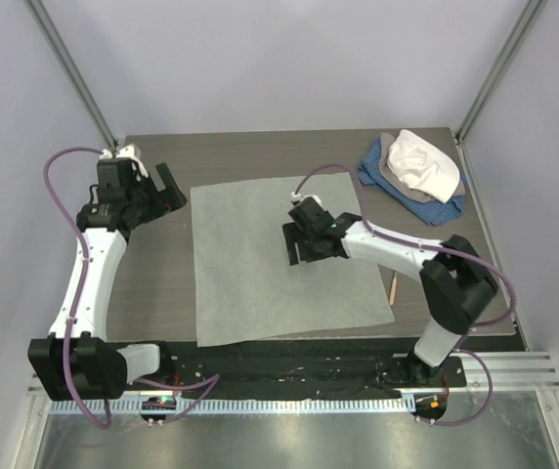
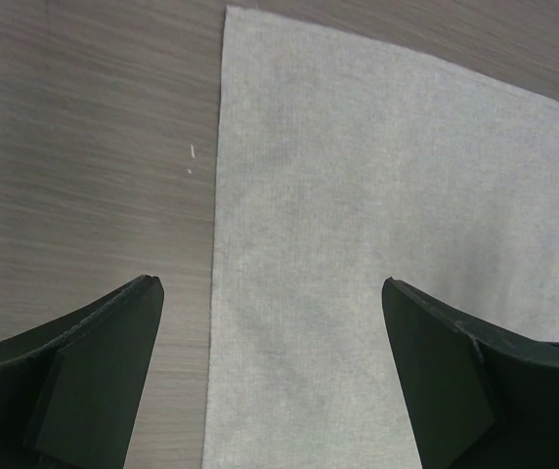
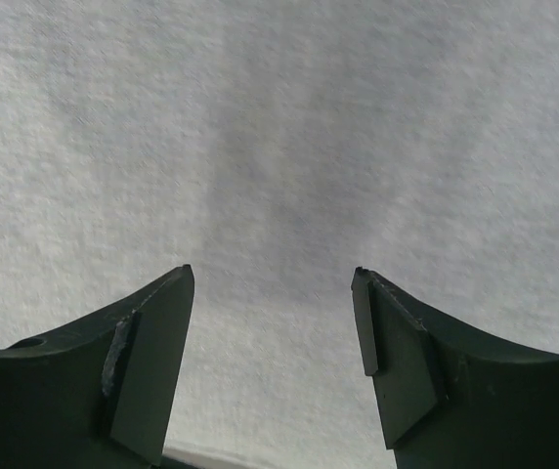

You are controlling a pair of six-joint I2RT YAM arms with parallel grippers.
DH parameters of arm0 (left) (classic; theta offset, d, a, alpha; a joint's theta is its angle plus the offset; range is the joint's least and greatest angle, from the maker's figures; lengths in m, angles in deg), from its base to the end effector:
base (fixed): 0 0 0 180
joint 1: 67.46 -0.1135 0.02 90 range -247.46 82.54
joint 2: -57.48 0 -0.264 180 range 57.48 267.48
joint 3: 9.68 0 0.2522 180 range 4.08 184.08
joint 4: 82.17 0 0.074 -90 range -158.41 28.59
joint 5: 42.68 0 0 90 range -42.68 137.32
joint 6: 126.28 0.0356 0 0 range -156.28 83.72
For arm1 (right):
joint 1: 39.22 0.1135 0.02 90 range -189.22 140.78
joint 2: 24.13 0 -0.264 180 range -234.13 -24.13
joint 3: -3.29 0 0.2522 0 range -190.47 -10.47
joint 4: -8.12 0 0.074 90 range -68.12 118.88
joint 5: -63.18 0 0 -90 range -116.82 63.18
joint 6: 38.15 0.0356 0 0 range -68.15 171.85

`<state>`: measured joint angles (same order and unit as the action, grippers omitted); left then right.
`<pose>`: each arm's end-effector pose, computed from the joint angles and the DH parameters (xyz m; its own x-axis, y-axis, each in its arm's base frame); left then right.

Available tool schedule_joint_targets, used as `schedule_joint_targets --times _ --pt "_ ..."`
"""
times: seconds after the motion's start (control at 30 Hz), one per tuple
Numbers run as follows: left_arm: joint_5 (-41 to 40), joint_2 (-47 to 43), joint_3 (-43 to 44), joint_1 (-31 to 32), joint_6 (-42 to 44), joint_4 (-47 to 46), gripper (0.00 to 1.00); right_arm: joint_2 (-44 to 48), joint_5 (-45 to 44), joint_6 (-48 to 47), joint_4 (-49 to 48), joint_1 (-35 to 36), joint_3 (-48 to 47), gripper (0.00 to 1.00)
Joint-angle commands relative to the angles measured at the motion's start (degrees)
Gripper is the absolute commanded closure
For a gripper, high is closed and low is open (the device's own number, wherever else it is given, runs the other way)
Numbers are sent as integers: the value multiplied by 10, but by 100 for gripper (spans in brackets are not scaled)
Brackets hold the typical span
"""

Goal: Fold the napkin, place the utensils inside, and roll it up
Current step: Flatten the napkin out

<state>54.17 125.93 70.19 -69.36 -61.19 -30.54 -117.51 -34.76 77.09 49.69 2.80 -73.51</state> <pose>0.2537 0.0042 0.3384 -0.6097 -0.4386 -0.6602 -0.2191 0.8937 -0.3915 0.2521 0.2205 0.2123 -0.8304 -0.1798 -0.5274 -0.2816 0.9521 0.1189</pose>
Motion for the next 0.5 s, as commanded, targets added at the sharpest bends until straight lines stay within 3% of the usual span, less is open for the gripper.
schedule_joint_targets --times 0.0,0.47 --pt "-31 24 47 -1 48 7 0 -87 -74 9 -25 24 -93 26" --pt "-88 60 44 -2 88 -31 0 -261 -87 8 -21 32 -231 27"
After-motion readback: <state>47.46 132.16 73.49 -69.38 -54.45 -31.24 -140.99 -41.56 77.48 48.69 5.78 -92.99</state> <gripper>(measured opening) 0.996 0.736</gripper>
